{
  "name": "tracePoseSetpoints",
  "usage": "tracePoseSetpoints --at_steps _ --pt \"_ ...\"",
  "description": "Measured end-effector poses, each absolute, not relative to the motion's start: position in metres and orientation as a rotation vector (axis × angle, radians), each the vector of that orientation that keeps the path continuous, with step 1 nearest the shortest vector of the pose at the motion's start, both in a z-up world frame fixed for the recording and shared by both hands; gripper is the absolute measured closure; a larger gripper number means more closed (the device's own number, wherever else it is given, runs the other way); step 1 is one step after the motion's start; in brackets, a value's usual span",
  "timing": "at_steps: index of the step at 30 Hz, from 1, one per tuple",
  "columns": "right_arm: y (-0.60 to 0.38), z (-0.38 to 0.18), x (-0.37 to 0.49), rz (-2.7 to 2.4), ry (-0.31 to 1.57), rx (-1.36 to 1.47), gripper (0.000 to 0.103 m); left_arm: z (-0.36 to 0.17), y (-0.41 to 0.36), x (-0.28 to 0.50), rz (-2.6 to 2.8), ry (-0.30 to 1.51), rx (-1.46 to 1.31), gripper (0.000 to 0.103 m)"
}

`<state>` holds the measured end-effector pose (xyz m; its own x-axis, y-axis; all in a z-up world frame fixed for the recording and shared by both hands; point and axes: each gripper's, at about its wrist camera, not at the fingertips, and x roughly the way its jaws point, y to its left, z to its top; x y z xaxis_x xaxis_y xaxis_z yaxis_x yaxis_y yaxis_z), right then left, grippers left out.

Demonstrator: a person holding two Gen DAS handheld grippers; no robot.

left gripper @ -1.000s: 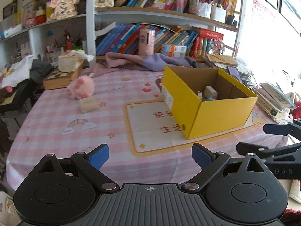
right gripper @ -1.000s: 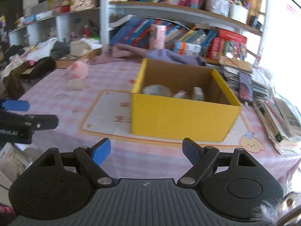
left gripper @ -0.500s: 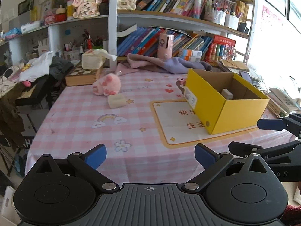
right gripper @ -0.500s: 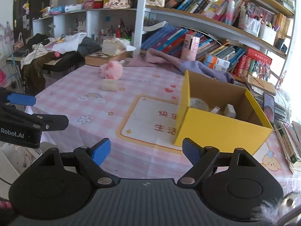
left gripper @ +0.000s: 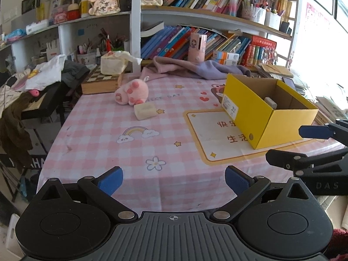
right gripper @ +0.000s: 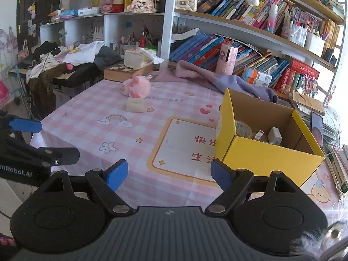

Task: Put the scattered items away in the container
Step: 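Move both tools toward the pink plush pig and white sponge block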

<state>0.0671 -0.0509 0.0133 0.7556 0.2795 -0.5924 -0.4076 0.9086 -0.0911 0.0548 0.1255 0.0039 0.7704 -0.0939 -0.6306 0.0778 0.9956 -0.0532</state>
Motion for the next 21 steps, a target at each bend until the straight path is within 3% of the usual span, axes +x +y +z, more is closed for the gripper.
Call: tracePoseSetpoints --at_steps 21 --pt "-0.018 -0.01 0.162 0.463 0.669 -0.236 0.021 -0.003 0.158 0.135 -0.003 0.674 -0.047 0.002"
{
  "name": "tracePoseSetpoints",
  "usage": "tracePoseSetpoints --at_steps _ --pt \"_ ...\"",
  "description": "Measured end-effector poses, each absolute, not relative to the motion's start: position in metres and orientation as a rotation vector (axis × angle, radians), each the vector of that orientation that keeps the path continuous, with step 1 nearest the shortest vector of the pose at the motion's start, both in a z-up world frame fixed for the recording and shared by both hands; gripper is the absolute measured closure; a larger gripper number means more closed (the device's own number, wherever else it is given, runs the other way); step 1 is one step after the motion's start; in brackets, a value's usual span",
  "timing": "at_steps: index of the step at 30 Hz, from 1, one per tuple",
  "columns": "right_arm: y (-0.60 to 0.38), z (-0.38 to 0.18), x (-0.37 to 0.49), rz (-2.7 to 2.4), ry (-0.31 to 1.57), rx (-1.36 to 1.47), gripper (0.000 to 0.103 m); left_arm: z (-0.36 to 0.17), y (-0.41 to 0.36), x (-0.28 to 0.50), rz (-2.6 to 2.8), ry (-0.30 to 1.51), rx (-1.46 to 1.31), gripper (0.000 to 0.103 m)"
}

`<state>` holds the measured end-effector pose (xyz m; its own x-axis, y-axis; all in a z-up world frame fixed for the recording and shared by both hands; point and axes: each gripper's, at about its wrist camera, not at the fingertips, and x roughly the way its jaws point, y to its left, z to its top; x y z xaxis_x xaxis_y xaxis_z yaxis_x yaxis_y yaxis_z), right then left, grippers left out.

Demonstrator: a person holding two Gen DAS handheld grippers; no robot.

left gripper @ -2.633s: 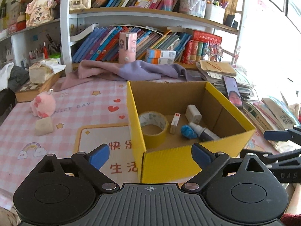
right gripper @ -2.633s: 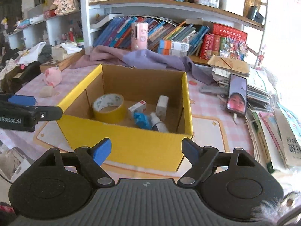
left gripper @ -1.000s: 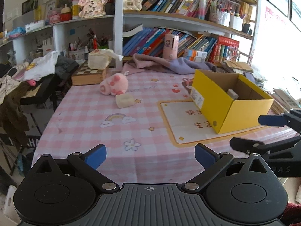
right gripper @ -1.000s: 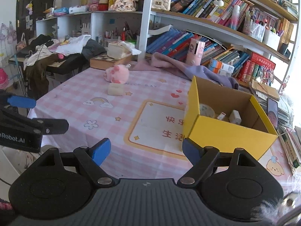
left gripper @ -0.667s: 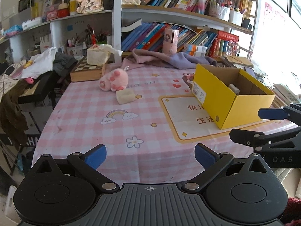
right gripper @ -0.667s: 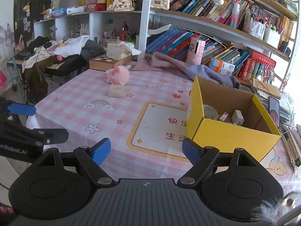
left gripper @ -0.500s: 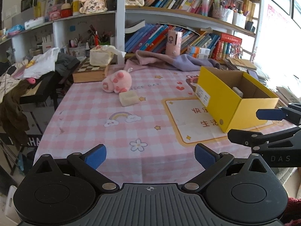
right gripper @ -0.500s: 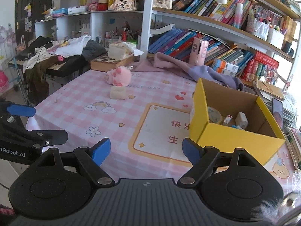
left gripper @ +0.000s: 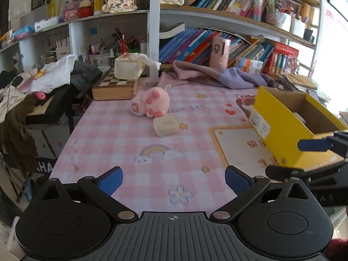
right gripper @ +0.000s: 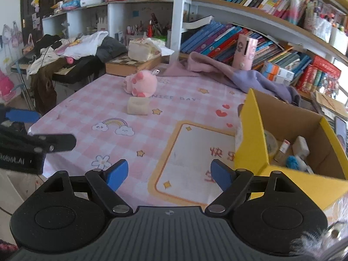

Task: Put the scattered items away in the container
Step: 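Move both tools toward the pink plush pig and white sponge block, then grasp the white sponge block with right gripper while left gripper grasps the pink plush pig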

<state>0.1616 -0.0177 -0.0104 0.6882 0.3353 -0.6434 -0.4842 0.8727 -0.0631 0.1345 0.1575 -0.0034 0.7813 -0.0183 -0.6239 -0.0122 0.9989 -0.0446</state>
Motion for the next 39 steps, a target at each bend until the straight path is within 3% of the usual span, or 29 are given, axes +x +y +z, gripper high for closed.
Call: tracePoseSetpoints --at_steps 14,25,29,37,39 --pt "0.044 -0.027 0.265 0.57 0.674 -0.196 0.023 0.012 0.188 0.276 -0.036 0.678 0.035 0.002" --pt "0.105 -0.05 0.327 0.613 0.723 -0.165 0.027 -0.026 0.195 0.383 -0.122 0.755 0.152 0.002" --pt "0.116 -0.073 0.344 0.567 0.763 -0.191 0.034 -0.045 0.201 0.414 -0.131 0.81 0.145 0.002" --pt "0.147 -0.089 0.361 0.608 0.736 -0.194 0.034 -0.075 0.207 0.451 -0.129 0.89 0.107 0.002" --pt "0.154 -0.091 0.362 0.633 0.729 -0.209 0.039 -0.079 0.203 0.454 -0.124 0.892 0.144 0.003"
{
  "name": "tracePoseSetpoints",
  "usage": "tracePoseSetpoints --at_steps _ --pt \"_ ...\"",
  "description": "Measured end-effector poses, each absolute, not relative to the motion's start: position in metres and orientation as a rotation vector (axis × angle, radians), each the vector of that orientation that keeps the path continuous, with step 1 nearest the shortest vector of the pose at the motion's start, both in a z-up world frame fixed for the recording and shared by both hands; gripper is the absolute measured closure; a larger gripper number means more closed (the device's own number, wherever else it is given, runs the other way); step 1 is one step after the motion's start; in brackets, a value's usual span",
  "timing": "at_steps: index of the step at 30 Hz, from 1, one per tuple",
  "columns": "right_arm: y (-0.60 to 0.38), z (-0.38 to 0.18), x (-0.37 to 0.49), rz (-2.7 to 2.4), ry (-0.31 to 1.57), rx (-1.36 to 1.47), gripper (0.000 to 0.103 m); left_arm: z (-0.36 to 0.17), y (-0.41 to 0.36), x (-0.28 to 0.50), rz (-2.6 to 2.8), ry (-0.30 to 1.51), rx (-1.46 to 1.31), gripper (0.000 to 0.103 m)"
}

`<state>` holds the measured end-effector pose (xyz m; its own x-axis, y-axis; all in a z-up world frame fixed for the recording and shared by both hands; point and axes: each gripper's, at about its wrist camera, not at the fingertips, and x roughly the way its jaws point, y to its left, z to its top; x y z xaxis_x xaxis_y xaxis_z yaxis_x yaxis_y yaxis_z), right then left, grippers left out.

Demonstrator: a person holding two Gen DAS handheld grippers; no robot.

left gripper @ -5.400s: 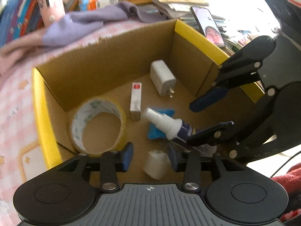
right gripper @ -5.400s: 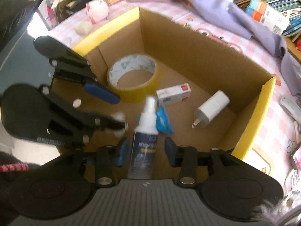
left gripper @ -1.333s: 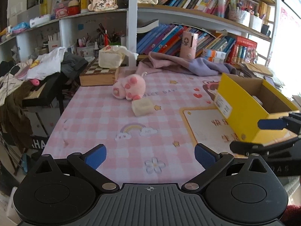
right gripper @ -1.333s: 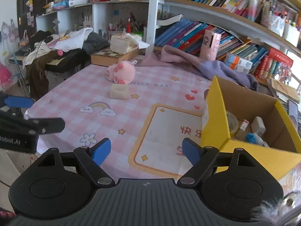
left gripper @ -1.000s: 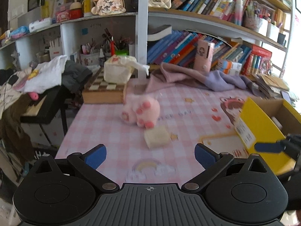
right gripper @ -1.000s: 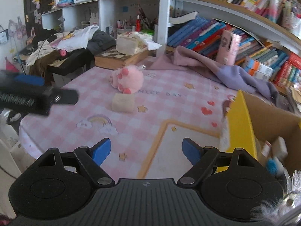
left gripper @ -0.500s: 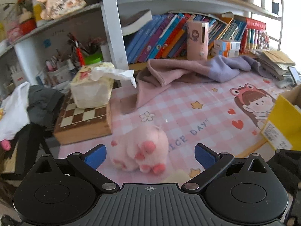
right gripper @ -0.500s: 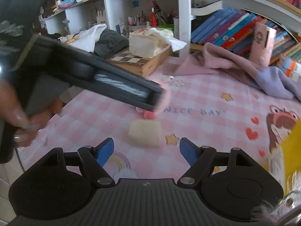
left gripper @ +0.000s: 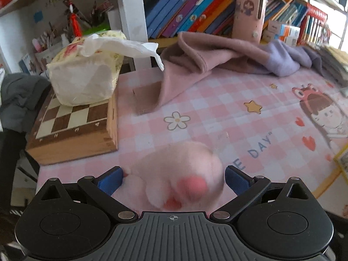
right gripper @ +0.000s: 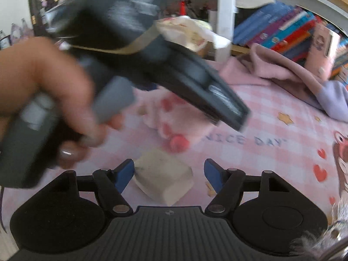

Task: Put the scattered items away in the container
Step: 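Grasp the white sponge block with right gripper while left gripper grasps the pink plush pig, then lift and carry the sponge block and plush pig over the yellow box with both tools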

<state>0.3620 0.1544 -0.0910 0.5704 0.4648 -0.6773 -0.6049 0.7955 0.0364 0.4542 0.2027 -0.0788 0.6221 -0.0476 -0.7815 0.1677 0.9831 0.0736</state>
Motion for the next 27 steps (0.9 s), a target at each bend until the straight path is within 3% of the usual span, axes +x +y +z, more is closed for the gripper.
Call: tracePoseSetpoints --at_steps 3,5,8,13,17,18,27 --pt "0.158 -0.095 0.366 0.671 0.76 -0.198 0.047 -0.084 0.198 0.459 -0.125 0.904 0.197 0.004" --pt "0.157 -0.096 0.369 0.701 0.771 -0.182 0.061 -0.085 0.198 0.461 -0.129 0.901 0.213 0.008" --pt "0.158 -0.093 0.368 0.718 0.77 -0.184 0.069 -0.082 0.202 0.464 -0.131 0.897 0.187 0.014" --pt "0.144 -0.088 0.368 0.679 0.796 -0.179 0.073 -0.076 0.199 0.456 -0.152 0.874 0.209 0.028" --pt "0.12 -0.081 0.369 0.624 0.819 -0.201 0.076 -0.073 0.193 0.445 -0.168 0.868 0.21 0.034" --pt "0.113 -0.078 0.37 0.606 0.822 -0.196 0.076 -0.07 0.192 0.441 -0.171 0.86 0.198 0.043" --pt "0.071 -0.053 0.352 0.527 0.8 -0.147 0.077 -0.039 0.187 0.405 -0.199 0.799 0.067 0.043"
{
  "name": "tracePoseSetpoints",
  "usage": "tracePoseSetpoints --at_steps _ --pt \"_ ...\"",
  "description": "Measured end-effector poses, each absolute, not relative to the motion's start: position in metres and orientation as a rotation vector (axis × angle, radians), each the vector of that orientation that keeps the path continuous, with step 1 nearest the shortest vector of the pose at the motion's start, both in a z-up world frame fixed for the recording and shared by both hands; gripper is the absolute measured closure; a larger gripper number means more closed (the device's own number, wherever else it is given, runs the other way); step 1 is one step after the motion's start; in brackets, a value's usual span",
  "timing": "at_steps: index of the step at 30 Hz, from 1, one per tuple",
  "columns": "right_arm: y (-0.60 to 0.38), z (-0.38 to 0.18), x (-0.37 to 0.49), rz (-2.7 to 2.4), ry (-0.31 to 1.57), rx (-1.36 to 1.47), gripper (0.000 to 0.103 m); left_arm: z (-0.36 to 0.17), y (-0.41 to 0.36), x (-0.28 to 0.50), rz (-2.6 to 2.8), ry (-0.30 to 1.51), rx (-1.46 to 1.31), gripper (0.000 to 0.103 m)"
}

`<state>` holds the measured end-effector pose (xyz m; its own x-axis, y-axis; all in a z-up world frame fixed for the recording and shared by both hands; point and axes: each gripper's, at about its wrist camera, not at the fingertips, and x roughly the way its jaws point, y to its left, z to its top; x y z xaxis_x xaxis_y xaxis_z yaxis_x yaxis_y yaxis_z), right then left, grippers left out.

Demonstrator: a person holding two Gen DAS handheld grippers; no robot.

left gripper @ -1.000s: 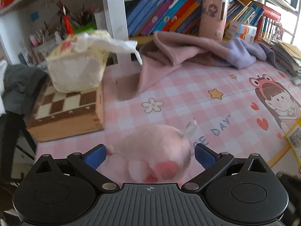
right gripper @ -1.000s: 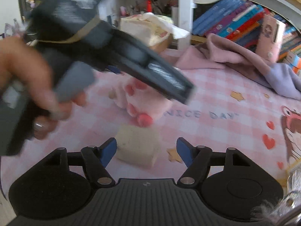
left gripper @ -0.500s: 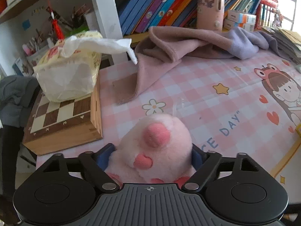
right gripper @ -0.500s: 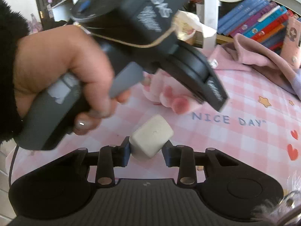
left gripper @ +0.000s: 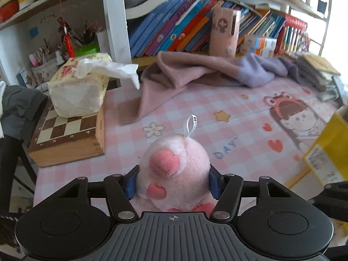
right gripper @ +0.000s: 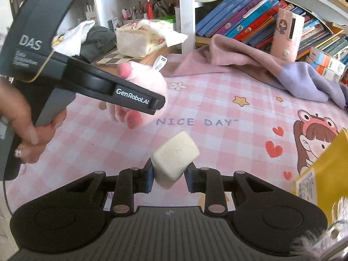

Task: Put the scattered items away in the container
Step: 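Lift and carry the sponge block and plush pig over the yellow box with both tools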

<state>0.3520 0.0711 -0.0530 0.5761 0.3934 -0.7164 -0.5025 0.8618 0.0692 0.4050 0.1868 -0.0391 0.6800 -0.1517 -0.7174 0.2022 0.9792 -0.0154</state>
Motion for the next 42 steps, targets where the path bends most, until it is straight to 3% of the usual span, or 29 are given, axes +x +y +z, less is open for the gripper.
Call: tracePoseSetpoints --at_steps 11,25,42 --pt "0.047 -0.034 0.325 0.545 0.751 -0.198 0.078 0.005 0.202 0.327 -0.18 0.727 -0.105 0.042" --pt "0.012 0.032 0.256 0.643 0.643 -0.252 0.079 0.057 0.202 0.215 -0.215 0.605 -0.227 0.042" --pt "-0.023 0.042 0.109 0.571 0.664 -0.235 0.079 0.051 0.177 0.076 -0.307 0.626 -0.319 0.042"
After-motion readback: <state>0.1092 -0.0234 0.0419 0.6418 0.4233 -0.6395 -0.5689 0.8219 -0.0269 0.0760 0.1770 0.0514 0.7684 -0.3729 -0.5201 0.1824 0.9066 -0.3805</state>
